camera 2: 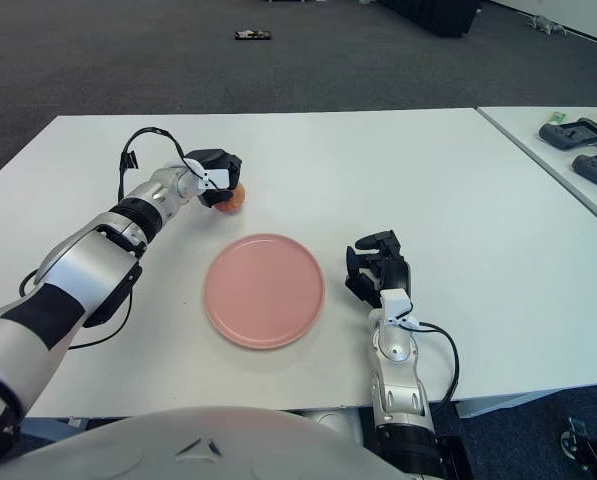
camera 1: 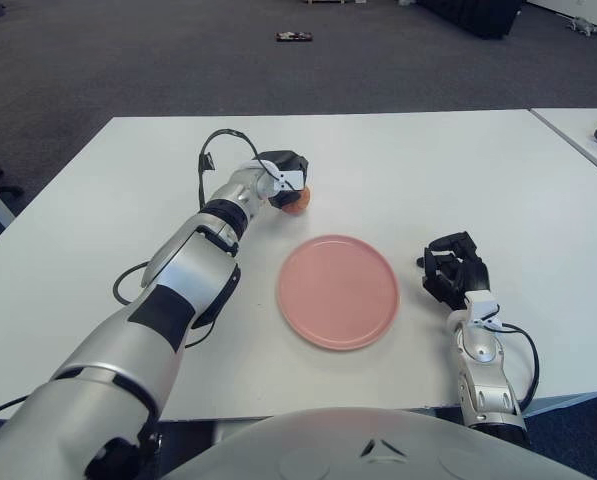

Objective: Put the apple into the plate.

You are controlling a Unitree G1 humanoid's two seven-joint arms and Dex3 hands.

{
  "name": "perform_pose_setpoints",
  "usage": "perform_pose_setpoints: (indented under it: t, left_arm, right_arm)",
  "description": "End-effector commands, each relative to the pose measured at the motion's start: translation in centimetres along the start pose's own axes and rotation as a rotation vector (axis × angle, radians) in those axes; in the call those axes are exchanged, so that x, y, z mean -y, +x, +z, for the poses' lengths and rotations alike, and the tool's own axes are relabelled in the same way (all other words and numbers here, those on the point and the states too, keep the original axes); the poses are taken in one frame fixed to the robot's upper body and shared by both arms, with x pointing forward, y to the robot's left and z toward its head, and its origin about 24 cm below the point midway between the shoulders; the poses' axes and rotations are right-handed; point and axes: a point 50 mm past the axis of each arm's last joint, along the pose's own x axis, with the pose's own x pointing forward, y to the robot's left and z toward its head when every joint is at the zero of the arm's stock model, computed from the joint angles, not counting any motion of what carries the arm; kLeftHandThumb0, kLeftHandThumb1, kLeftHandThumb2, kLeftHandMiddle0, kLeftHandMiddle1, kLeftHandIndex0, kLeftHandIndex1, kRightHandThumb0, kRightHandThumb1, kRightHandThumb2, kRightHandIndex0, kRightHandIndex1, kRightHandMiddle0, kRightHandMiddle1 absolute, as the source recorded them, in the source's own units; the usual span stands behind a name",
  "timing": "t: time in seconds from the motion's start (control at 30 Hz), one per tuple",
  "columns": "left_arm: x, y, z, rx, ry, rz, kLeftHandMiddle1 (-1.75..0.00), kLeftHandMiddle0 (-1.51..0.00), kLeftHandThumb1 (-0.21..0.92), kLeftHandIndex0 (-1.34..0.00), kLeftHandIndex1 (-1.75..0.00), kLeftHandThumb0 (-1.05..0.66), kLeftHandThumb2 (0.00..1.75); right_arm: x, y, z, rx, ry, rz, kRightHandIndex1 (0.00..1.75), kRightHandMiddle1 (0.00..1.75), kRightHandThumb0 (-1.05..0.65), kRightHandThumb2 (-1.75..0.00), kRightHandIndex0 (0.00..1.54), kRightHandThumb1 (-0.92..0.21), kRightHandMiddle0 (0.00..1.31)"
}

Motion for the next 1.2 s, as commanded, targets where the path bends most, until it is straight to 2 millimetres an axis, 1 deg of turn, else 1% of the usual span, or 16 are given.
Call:
perform_pose_setpoints:
  t: [0.0,0.03,0.1,0.3,0.33,0.37,0.4,0.43,0.47,0.53,0.57,0.6,0.63,0.73,0.93,1.17]
  left_arm:
    - [4.2,-0.5,-1.1,-0.039,-0.054,-0.144,-1.75,-1.16,0.29,-0.72,-1.75,-0.29,1.26]
    - [4.2,-0.5,-1.1,-0.037,-0.055,-0.146,-1.75,-1.15,0.31,-0.69,-1.75,-0.32,1.26]
    - [4.2,-0.5,-1.1,-0.034,-0.054,-0.151,-1.75,-1.09,0.39,-0.58,-1.75,-0.39,1.19]
    - [4.2,-0.6,-1.0,-0.019,-0.064,-0.155,-1.75,-0.99,0.56,-0.42,-1.75,-0.40,0.99]
    - [4.2,-0.6,-1.0,-0.016,-0.065,-0.153,-1.75,-0.85,0.59,-0.40,-1.75,-0.40,0.96]
    - [4.2,-0.6,-0.9,-0.014,-0.064,-0.154,-1.75,-0.64,0.64,-0.36,-1.75,-0.39,0.90]
    - [4.2,-0.6,-0.9,-0.012,-0.064,-0.155,-1.59,-0.41,0.54,-0.23,-1.63,-0.45,0.92]
    - [3.8,-0.5,-0.8,-0.003,-0.052,-0.156,-1.49,-0.26,0.47,-0.15,-1.56,-0.49,0.94]
    - [3.6,-0.4,-0.6,0.003,-0.043,-0.157,-1.36,-0.21,0.45,-0.12,-1.45,-0.52,0.94]
    - [3.3,-0.4,-0.5,0.009,-0.020,-0.159,-0.93,-0.09,0.42,-0.05,-1.12,-0.59,0.93]
    - [3.4,-0.4,-0.5,0.005,-0.002,-0.159,-0.85,-0.07,0.41,-0.04,-1.06,-0.60,0.93]
    - [3.5,-0.4,-0.6,0.002,0.010,-0.159,-0.68,-0.04,0.44,-0.02,-0.94,-0.65,0.89]
    - [3.6,-0.4,-0.7,-0.003,0.030,-0.157,-0.58,-0.03,0.46,-0.02,-0.85,-0.68,0.86]
    - [3.6,-0.4,-0.7,-0.008,0.061,-0.150,-0.37,-0.01,0.56,0.00,-0.64,-0.78,0.73]
    - [3.5,-0.4,-0.5,-0.002,0.073,-0.133,-0.20,0.00,0.68,0.00,-0.42,-0.88,0.59]
    - [3.2,-0.3,-0.3,0.002,0.055,-0.115,-0.11,0.00,0.71,0.00,-0.27,-0.91,0.53]
  right_arm:
    - [0.0,-0.2,-0.8,-0.039,-0.003,0.001,1.25,1.75,-0.37,-0.80,0.61,-0.72,0.31]
    - [0.0,-0.2,-0.8,-0.040,-0.004,0.002,1.25,1.75,-0.37,-0.80,0.61,-0.72,0.31]
    - [0.0,-0.2,-0.8,-0.042,-0.005,0.001,1.25,1.75,-0.37,-0.81,0.61,-0.72,0.31]
    - [0.0,-0.2,-0.8,-0.040,-0.005,0.002,1.24,1.75,-0.37,-0.80,0.61,-0.72,0.31]
    - [0.0,-0.2,-0.8,-0.039,-0.005,0.002,1.25,1.75,-0.37,-0.80,0.61,-0.72,0.31]
    - [0.0,-0.1,-0.8,-0.037,-0.006,0.002,1.25,1.75,-0.37,-0.80,0.61,-0.73,0.31]
    - [-0.1,-0.1,-0.7,-0.036,-0.006,0.002,1.24,1.75,-0.37,-0.80,0.61,-0.73,0.31]
    - [-0.1,-0.1,-0.7,-0.035,-0.006,0.003,1.24,1.75,-0.37,-0.79,0.61,-0.73,0.31]
    - [-0.1,-0.1,-0.7,-0.034,-0.006,0.003,1.24,1.75,-0.37,-0.79,0.61,-0.73,0.31]
    - [-0.1,-0.1,-0.7,-0.034,-0.006,0.004,1.24,1.75,-0.37,-0.79,0.61,-0.73,0.31]
    - [0.0,-0.1,-0.7,-0.035,-0.005,0.004,1.24,1.75,-0.37,-0.79,0.61,-0.73,0.31]
    - [0.0,-0.1,-0.7,-0.036,-0.005,0.005,1.24,1.75,-0.37,-0.79,0.61,-0.73,0.31]
    - [0.0,-0.1,-0.7,-0.037,-0.005,0.005,1.23,1.75,-0.37,-0.79,0.61,-0.73,0.31]
    - [0.0,-0.2,-0.7,-0.037,-0.005,0.006,1.23,1.75,-0.37,-0.79,0.61,-0.73,0.31]
    - [0.0,-0.1,-0.7,-0.030,-0.004,0.007,1.24,1.75,-0.37,-0.79,0.61,-0.73,0.30]
    - [-0.1,-0.1,-0.6,-0.035,-0.008,0.009,1.23,1.75,-0.37,-0.78,0.60,-0.74,0.30]
